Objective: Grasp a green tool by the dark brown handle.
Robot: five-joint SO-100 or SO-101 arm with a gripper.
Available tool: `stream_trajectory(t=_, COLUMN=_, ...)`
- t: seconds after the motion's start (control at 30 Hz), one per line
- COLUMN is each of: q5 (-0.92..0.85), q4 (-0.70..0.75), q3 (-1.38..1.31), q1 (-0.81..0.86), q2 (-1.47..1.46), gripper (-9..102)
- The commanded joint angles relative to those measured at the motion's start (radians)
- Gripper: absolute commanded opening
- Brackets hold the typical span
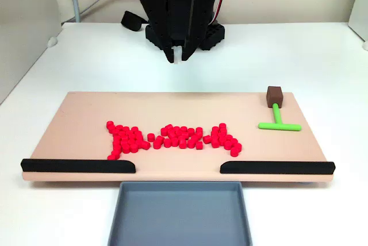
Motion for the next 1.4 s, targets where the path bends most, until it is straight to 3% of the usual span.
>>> stream_trajectory(t=0.0, q5=0.072, q4=-0.005, q3=-0.014, q1=0.006, q2=-0.034, gripper=0)
stream_trajectory(t=1.37, q5=0.12, q4=-0.005, q3=-0.014, q1=0.0, q2=-0.044, gripper=0)
